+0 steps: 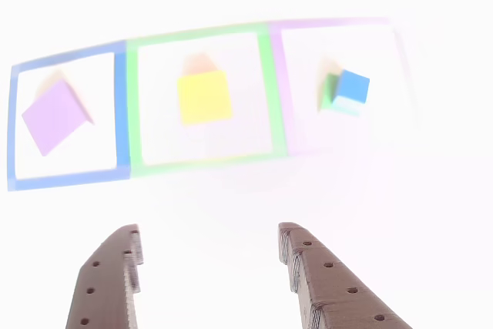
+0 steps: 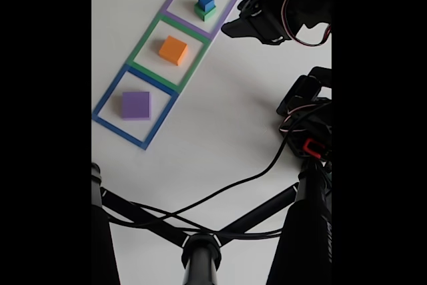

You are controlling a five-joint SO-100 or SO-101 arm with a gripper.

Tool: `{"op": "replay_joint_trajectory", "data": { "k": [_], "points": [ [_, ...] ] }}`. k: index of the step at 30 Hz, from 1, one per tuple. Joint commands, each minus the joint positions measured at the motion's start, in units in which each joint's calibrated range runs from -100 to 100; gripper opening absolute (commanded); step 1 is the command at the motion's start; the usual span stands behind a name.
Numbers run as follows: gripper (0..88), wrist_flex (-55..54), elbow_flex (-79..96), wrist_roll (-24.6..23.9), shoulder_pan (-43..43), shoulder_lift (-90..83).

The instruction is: Tower of hanoi

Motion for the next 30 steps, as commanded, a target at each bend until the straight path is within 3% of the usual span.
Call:
{"op": "replay_joint_trajectory", "data": {
  "k": [1, 9, 14, 30],
  "points": [
    [28.3, -10.92, 12.16, 0.0, 1.7, -5.14],
    [31.6, -39.5, 41.89, 0.0, 1.9, -10.88],
    [33.0, -66.63, 61.16, 0.0, 1.8, -9.99],
    [37.2, -120.15, 77.98, 0.0, 0.17, 18.51]
  ]
}}
